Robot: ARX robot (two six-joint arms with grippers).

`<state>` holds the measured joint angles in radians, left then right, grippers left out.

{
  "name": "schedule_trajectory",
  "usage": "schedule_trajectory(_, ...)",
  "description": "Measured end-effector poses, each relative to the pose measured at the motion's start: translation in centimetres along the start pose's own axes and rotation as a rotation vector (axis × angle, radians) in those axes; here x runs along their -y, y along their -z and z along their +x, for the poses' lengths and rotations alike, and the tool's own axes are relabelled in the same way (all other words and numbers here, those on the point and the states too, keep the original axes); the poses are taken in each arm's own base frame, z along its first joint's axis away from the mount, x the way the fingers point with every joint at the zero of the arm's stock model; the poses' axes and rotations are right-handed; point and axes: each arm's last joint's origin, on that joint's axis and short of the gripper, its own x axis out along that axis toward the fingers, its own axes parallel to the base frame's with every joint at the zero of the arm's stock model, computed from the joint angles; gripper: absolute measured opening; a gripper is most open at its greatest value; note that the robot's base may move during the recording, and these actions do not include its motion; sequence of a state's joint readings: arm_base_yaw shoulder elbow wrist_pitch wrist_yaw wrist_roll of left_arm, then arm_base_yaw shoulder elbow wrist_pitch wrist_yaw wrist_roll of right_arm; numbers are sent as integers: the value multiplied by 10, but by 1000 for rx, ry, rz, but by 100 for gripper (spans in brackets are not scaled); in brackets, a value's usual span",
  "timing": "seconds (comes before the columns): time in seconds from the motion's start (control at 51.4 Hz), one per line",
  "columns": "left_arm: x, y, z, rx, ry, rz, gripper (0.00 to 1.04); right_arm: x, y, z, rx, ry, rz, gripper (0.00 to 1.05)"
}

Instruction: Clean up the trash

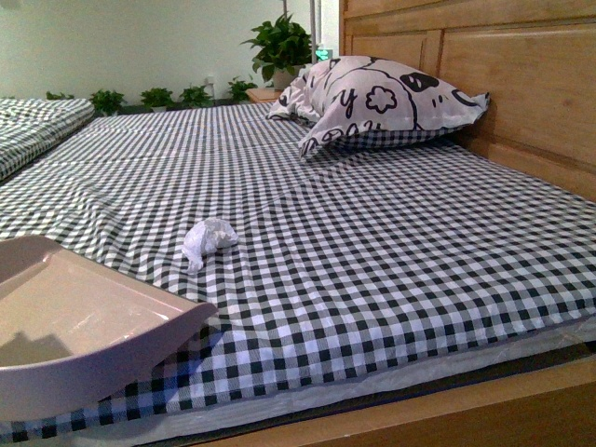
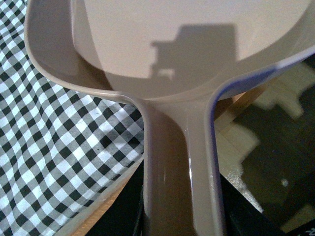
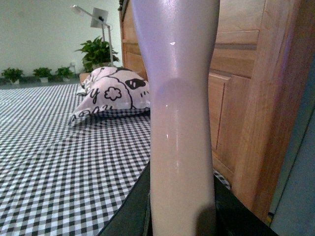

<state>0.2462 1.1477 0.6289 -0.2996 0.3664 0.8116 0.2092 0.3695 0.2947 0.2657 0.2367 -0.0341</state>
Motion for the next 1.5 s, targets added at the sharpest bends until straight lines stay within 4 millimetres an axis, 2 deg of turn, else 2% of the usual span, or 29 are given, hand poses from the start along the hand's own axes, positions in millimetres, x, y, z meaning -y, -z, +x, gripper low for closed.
schedule_trajectory(0.486,-9,1,24,10,-28,124,26,0,0,0,0,0,0,19)
schedule_trajectory(0.7,-9,3,27,11,-19,125,26,0,0,0,-1,1,0,19)
schedule_trajectory(0.758,-9,3,27,10,-18,125,26,-4,-1,4,-186,67,-32,19)
schedule_trajectory(0.836,-9,3,27,10,-18,126,26,-23,-4,19,-363,-25,-96,19)
schedule_trajectory(0.953,-9,3,27,11,-18,127,26,-52,-7,51,-428,-162,-115,19)
schedule_trajectory(1.069,-9,3,27,12,-16,126,26,-95,-9,101,-464,-300,-134,19)
schedule_trajectory(1.166,-9,3,27,12,-17,126,26,-130,3,137,-530,-378,-157,19)
schedule_trajectory(1.283,-9,3,27,12,-16,126,26,-170,30,176,-635,-422,-191,19)
schedule_trajectory(1.419,-9,3,27,12,-16,126,26,-206,62,205,-734,-430,-232,19)
schedule_trajectory(1.497,-9,3,27,12,-16,126,26,-220,75,215,-761,-420,-257,19)
